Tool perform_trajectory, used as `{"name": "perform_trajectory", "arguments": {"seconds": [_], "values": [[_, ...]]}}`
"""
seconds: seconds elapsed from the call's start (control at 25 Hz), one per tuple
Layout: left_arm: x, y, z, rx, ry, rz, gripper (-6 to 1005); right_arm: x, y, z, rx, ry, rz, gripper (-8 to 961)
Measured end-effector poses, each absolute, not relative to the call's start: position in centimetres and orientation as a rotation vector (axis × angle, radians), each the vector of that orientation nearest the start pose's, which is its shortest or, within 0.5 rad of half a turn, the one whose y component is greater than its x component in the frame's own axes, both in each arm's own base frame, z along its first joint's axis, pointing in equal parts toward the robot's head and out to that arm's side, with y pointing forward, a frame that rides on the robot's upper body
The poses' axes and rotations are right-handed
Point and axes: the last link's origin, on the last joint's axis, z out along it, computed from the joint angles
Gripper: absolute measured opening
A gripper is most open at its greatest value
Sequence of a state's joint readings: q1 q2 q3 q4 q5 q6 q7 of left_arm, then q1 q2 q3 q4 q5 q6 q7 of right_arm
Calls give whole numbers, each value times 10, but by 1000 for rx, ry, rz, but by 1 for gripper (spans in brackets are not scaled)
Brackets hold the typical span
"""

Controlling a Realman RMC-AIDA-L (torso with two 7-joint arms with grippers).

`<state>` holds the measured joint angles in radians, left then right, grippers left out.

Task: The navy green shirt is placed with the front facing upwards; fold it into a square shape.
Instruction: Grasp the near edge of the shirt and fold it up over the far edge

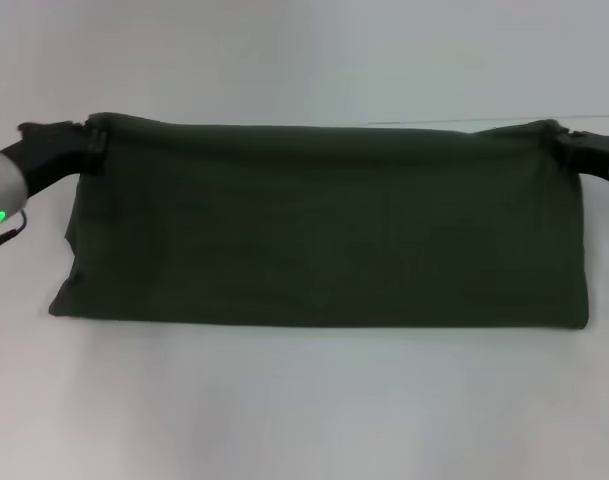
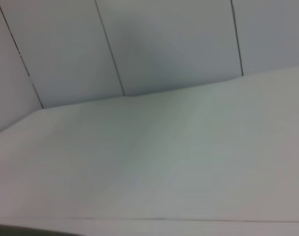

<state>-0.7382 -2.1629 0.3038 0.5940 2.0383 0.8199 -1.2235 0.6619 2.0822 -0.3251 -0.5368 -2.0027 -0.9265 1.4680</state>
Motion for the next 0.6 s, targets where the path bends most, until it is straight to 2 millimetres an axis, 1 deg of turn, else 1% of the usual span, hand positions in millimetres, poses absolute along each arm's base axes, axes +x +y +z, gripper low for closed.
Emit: {"name": "perform_trajectory", "arguments": {"seconds": [0.12,0.24,0.32,0.6], "values": [[-281,444,15,-1972,-714,-365,33,309,419,22,-1964,1011,556,50],[-280,446,13,-1960,-722,-349,34,308,421,6,-1978,1020,502,51],[-280,447,14,-1954,-716,-351,34,307,421,0,-1976,1027,502,55],[-282,447,12,-1928,-724,-360,38,307,424,-2,-1946,1038,500,85]]}}
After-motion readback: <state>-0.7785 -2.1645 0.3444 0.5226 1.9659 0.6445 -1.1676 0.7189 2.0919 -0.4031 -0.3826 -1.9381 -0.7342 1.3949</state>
